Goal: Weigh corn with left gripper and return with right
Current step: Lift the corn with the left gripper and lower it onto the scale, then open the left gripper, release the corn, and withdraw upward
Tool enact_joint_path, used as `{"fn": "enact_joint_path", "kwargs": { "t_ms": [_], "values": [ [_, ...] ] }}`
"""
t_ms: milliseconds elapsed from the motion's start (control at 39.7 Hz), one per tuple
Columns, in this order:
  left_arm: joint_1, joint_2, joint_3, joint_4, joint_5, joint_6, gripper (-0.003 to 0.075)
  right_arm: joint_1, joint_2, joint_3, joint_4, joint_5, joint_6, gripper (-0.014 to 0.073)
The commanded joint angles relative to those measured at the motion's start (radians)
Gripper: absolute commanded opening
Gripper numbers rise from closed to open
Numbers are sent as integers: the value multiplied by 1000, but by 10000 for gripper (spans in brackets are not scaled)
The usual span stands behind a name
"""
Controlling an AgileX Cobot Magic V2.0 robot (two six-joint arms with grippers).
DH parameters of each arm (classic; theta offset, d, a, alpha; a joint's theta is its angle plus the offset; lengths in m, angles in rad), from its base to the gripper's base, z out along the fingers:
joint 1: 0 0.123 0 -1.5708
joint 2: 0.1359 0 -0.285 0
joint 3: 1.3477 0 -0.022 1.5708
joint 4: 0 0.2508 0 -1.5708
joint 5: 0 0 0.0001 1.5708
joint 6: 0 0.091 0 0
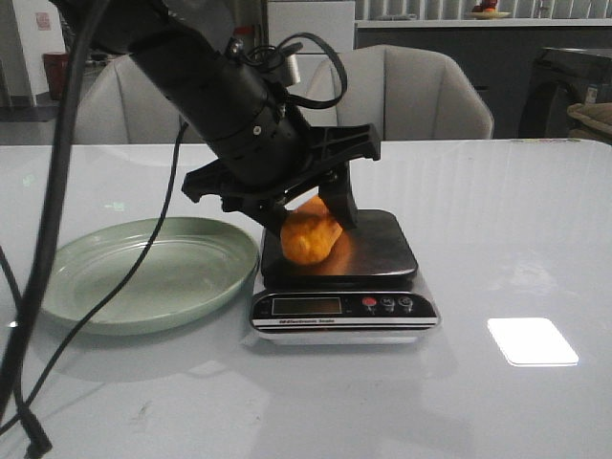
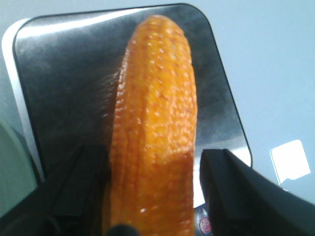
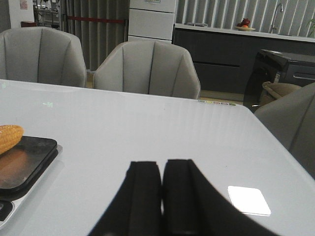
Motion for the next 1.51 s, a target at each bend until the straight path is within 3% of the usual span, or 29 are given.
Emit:
{"fn": "enact_joint_path", "kwargs": {
  "t_ms": [0, 328, 554, 1058, 1487],
  "values": [
    [-6, -53, -31, -19, -52, -6, 472, -5, -20, 11, -10, -77, -4, 167],
    [-2, -125, 11, 35, -25, -6, 467, -5, -20, 11, -10, -77, -4, 167],
    [28, -300, 184, 81, -81, -6, 468, -5, -20, 11, -10, -77, -4, 167],
    [27, -925, 618, 172, -73, -2, 465, -5, -20, 11, -10, -77, -4, 167],
    [27, -1577, 885, 364, -25, -2, 326, -5, -20, 11, -10, -77, -4, 167]
  ]
}}
